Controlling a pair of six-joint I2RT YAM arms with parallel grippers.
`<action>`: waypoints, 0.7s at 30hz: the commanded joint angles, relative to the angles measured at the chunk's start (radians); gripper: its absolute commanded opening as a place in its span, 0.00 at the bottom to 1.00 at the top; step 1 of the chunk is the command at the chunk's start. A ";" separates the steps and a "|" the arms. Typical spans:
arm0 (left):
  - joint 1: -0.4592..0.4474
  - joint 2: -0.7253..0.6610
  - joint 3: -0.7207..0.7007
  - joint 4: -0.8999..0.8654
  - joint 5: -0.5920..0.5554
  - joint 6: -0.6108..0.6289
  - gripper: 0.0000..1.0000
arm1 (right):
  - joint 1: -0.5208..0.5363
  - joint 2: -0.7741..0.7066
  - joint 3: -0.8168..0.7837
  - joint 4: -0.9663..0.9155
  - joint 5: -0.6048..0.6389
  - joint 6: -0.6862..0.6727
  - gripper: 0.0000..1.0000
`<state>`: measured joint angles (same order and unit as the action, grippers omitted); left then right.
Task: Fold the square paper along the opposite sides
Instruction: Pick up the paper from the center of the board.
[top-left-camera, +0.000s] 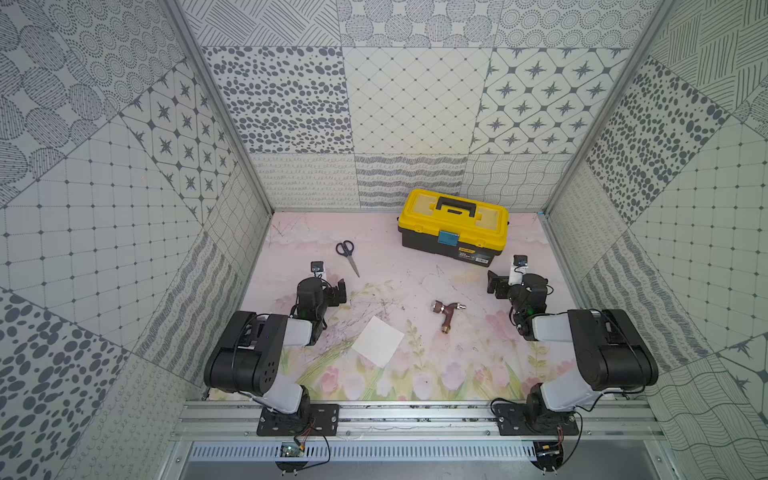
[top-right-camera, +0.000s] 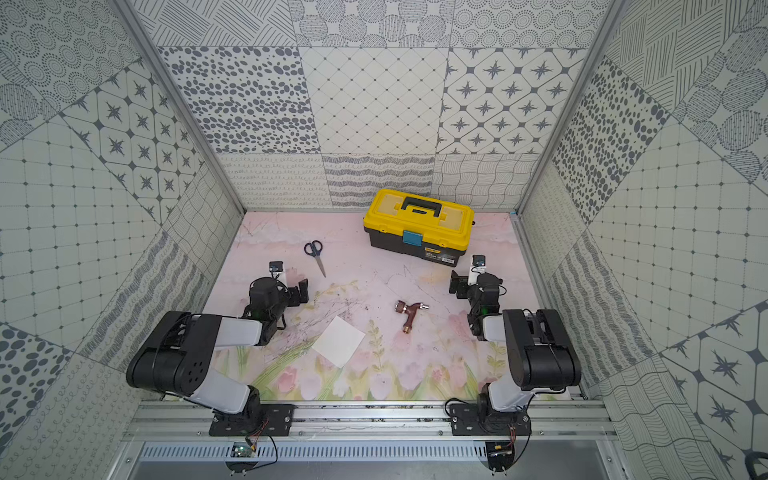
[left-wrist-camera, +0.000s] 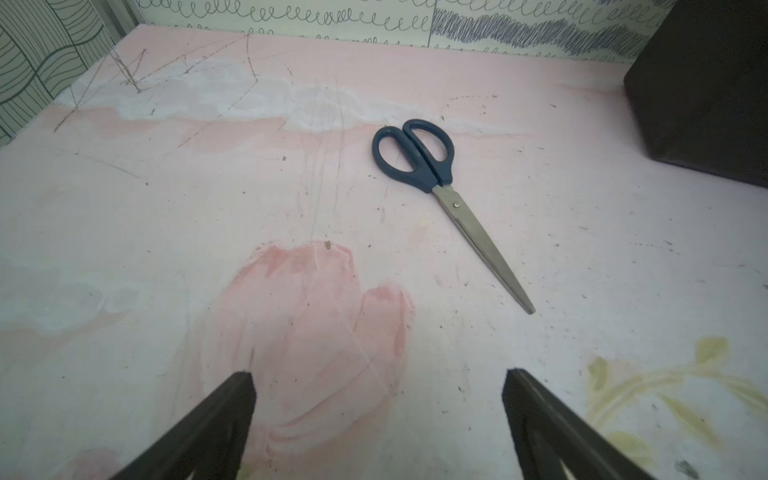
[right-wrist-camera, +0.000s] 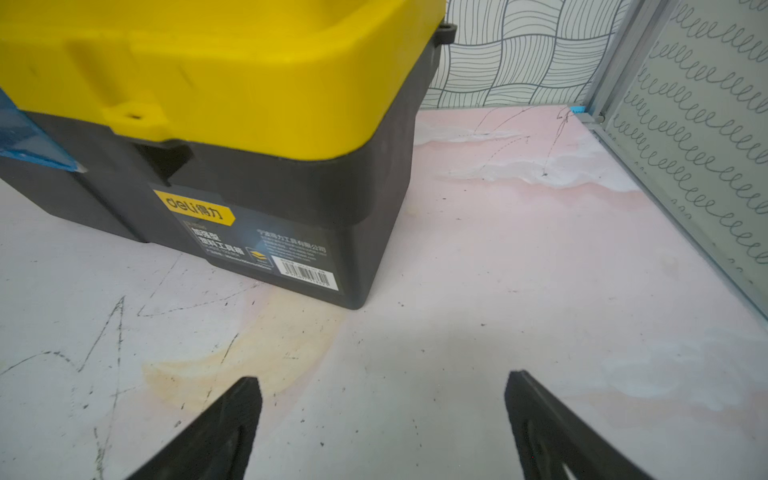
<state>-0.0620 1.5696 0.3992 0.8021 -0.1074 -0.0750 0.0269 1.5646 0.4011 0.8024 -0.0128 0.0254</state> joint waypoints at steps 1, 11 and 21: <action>0.010 0.004 0.012 0.040 0.016 0.012 0.98 | 0.004 -0.010 0.016 0.024 0.011 -0.007 0.97; 0.015 0.004 0.014 0.037 0.024 0.010 0.98 | 0.004 -0.009 0.015 0.024 0.011 -0.007 0.97; 0.002 -0.076 0.114 -0.203 -0.040 0.002 0.98 | 0.043 -0.101 0.072 -0.161 0.092 -0.016 0.83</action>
<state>-0.0570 1.5593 0.4160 0.7738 -0.1020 -0.0753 0.0360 1.5482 0.4141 0.7570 0.0135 0.0223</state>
